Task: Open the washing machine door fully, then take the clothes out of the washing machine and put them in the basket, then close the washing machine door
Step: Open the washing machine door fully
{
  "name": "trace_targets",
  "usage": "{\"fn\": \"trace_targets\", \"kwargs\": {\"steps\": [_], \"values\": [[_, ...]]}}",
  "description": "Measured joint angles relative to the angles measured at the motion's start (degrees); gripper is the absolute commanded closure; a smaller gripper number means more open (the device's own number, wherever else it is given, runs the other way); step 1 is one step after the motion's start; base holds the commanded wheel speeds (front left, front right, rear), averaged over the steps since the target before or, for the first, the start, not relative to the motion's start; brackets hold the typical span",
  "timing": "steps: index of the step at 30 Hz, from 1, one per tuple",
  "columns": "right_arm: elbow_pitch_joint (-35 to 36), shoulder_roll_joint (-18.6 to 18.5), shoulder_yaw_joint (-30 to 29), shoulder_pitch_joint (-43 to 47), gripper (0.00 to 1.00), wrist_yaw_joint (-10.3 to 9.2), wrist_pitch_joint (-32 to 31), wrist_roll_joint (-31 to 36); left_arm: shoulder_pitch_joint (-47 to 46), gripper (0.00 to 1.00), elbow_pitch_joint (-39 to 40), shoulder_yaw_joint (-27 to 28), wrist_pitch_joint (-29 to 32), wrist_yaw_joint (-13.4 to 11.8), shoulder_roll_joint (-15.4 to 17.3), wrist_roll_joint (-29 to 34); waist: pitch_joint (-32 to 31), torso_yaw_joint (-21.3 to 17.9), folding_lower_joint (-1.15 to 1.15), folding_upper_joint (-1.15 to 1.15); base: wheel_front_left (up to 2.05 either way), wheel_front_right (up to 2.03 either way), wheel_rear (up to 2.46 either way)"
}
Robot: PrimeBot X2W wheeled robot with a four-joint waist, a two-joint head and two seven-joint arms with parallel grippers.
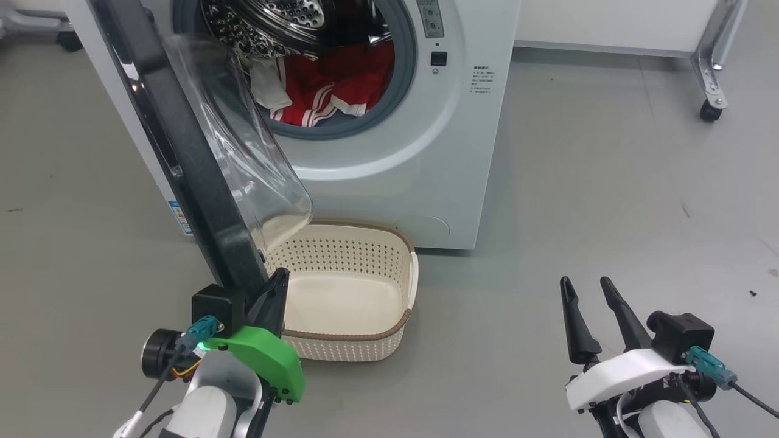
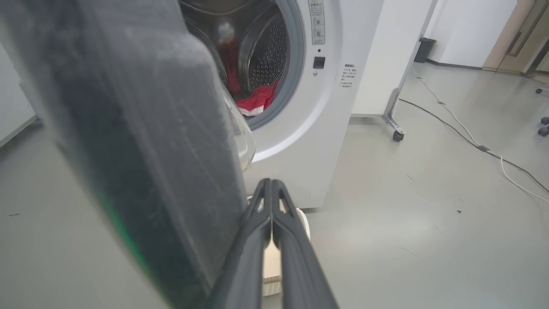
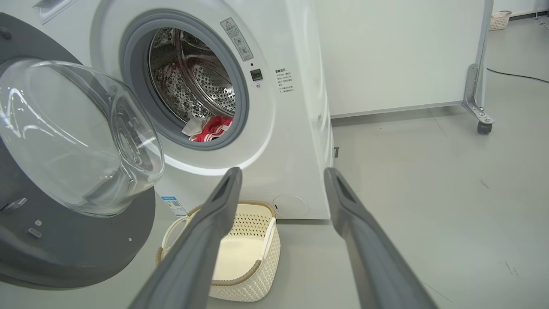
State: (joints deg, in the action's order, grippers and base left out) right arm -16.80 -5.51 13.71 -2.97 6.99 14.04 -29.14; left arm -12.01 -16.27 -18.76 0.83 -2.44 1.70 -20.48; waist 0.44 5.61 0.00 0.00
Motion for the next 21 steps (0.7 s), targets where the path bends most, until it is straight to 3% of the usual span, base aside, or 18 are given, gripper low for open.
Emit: {"fn": "trace_targets", "kwargs": {"steps": [21], "values": [[-0.08,-0.07,0.66,0.90,0.00,0.00,0.00,0.00,0.05,1.00,-0.78,1.83,-1.16,-0.41,0.00,-1.22,-0.41,6.95,0.00,0.00,0.00,0.00,0.00]]}}
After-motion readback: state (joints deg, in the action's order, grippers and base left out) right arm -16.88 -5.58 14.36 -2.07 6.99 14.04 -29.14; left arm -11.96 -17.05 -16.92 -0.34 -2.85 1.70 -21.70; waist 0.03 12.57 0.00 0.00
